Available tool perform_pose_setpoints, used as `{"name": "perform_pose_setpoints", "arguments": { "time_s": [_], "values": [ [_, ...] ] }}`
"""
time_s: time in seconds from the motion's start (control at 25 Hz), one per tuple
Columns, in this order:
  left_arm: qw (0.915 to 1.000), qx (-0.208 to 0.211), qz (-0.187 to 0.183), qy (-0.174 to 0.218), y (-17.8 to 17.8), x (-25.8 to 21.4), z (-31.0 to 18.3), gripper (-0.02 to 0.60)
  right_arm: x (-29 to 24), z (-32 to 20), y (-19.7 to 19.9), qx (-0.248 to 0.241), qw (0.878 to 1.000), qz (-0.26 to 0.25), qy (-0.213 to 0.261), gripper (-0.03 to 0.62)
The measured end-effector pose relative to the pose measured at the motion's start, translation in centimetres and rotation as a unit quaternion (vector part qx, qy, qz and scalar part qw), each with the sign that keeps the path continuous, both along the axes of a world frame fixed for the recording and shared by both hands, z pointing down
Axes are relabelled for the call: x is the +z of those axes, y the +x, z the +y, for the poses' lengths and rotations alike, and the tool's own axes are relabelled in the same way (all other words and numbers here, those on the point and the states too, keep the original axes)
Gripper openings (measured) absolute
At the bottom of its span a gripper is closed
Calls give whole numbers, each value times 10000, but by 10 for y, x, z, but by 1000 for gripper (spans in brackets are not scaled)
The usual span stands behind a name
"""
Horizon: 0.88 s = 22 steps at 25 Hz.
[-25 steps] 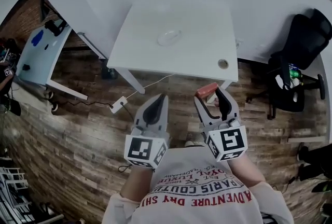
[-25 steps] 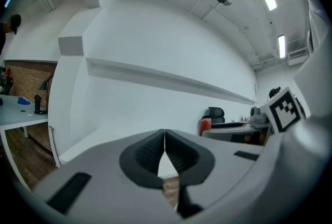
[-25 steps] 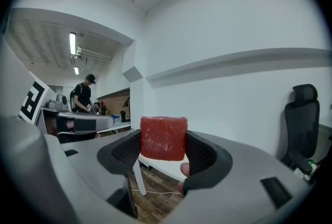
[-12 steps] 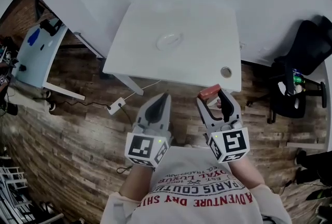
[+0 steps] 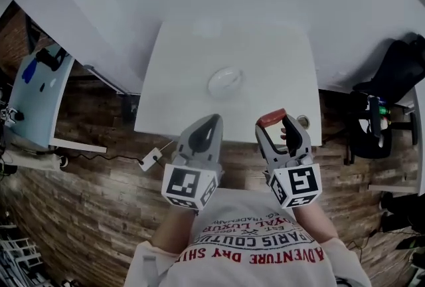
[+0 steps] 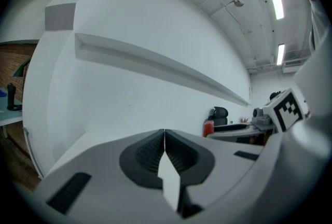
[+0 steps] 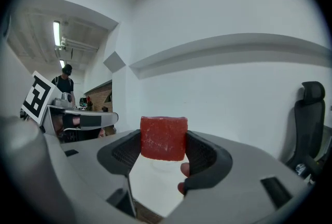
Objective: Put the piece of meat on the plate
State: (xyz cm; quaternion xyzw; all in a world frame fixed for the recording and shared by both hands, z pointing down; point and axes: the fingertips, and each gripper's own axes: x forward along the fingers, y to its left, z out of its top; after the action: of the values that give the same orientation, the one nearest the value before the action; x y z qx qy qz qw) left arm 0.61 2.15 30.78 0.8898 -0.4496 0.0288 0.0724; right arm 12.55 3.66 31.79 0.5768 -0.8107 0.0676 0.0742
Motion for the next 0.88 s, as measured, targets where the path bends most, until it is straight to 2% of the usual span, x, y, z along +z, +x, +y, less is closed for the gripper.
{"name": "perform_pose_setpoints", "arguments": {
  "time_s": [0.44, 0.6, 0.88],
  "values": [
    [9993, 339, -79, -133, -63, 0, -141, 8, 7, -135, -57, 421, 9983, -93, -400, 273],
    [9991, 318, -48, -289, -77, 12, -174, 8, 20, -163, -68, 449, 9970, 11, -636, 273],
    [9972, 230, -89, -711, -78, 43, -205, 8, 67, -200, -66, 321, 9901, 278, -1341, 273]
  ]
}}
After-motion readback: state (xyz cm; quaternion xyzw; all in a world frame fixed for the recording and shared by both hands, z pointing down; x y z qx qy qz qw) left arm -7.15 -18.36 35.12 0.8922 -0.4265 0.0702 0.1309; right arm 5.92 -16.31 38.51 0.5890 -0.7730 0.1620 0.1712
